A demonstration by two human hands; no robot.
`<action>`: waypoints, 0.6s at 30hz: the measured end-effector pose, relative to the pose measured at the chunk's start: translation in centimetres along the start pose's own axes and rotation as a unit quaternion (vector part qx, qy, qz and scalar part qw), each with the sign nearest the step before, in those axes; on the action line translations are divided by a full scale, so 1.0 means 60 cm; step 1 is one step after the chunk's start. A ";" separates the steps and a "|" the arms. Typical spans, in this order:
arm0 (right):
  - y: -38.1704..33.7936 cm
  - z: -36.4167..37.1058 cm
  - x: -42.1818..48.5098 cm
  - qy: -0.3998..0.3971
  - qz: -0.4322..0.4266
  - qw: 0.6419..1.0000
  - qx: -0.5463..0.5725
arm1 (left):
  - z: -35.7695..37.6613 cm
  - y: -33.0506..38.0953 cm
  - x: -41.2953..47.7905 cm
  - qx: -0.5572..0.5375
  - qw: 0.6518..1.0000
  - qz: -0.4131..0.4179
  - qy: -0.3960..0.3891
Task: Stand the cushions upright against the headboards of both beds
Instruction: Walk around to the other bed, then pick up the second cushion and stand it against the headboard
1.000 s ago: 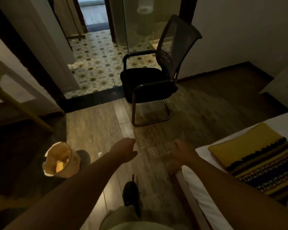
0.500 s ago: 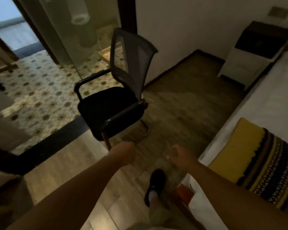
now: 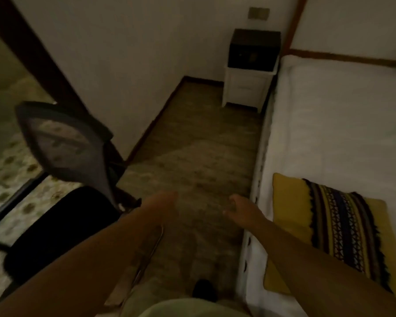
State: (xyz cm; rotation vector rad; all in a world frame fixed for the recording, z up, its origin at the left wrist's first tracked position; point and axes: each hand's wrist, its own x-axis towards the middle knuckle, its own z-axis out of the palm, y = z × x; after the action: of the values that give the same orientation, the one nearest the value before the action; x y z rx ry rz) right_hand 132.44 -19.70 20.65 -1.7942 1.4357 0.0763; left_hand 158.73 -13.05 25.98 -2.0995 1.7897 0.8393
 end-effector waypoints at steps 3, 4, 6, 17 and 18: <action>0.028 -0.041 0.029 0.025 0.046 0.997 0.050 | -0.042 0.057 0.091 0.022 0.997 0.064 -0.022; 0.039 -0.053 0.039 0.037 0.062 0.995 0.063 | -0.053 0.079 0.121 0.036 0.996 0.077 -0.024; 0.060 -0.077 0.058 0.070 0.084 0.989 0.099 | -0.076 0.122 0.180 0.045 0.993 0.109 -0.016; 0.150 -0.174 0.101 0.196 0.315 0.914 0.165 | -0.207 0.336 0.470 0.184 0.916 0.344 -0.096; 0.157 -0.174 0.094 0.209 0.334 0.901 0.181 | -0.211 0.357 0.484 0.184 0.908 0.363 -0.100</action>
State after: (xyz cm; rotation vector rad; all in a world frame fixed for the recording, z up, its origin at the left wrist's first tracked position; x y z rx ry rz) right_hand 122.14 -30.72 19.56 -0.9857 2.1623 -0.2262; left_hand 143.55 -48.05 23.06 -1.0567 2.4001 0.7459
